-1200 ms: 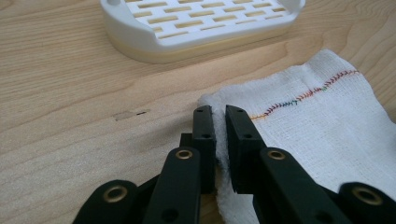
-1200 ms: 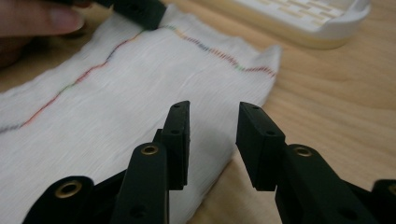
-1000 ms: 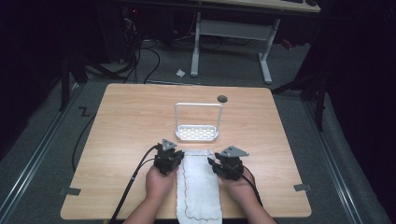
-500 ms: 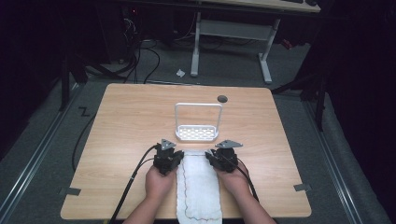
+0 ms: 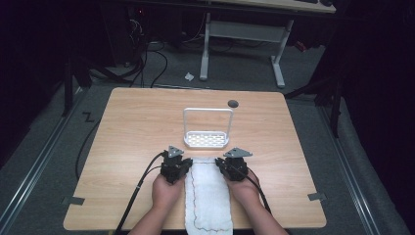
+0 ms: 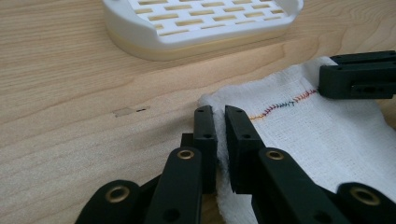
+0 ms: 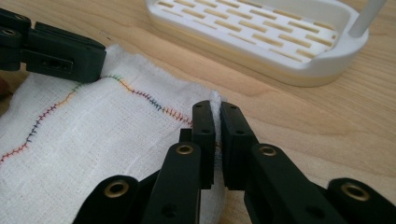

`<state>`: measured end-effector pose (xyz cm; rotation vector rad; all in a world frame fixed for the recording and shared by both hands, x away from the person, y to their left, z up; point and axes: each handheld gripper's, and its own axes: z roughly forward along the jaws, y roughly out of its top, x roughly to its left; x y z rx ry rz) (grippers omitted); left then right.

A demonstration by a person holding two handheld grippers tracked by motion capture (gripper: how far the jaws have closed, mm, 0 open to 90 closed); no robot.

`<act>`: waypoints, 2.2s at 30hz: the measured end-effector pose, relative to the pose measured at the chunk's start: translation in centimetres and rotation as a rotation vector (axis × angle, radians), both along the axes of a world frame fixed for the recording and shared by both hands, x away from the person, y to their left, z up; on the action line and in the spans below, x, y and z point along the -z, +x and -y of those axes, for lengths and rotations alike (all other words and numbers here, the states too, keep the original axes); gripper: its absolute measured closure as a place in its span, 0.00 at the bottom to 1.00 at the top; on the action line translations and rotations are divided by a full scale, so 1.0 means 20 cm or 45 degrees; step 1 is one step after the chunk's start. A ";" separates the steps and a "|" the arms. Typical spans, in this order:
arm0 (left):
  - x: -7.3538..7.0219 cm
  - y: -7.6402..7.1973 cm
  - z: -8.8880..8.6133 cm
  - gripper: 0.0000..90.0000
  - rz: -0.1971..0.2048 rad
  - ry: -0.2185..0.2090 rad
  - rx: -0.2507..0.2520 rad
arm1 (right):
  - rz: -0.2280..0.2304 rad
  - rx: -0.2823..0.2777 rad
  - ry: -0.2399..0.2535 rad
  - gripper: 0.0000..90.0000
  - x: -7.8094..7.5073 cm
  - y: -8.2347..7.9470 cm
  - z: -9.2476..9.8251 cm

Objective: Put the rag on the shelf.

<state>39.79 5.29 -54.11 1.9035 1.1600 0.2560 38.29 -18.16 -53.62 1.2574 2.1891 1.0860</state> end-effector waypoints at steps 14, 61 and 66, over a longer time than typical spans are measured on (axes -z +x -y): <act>-0.07 -0.06 -0.02 0.93 0.106 -0.108 -0.020 | 0.147 -0.005 0.022 0.96 -0.07 -0.07 -0.01; -0.86 -0.15 0.01 0.94 0.737 -0.271 -0.050 | 0.700 0.066 0.269 0.95 -0.82 -0.15 0.02; -0.93 -0.16 0.01 0.94 0.792 -0.277 -0.047 | 0.762 0.065 0.270 0.95 -0.90 -0.16 0.04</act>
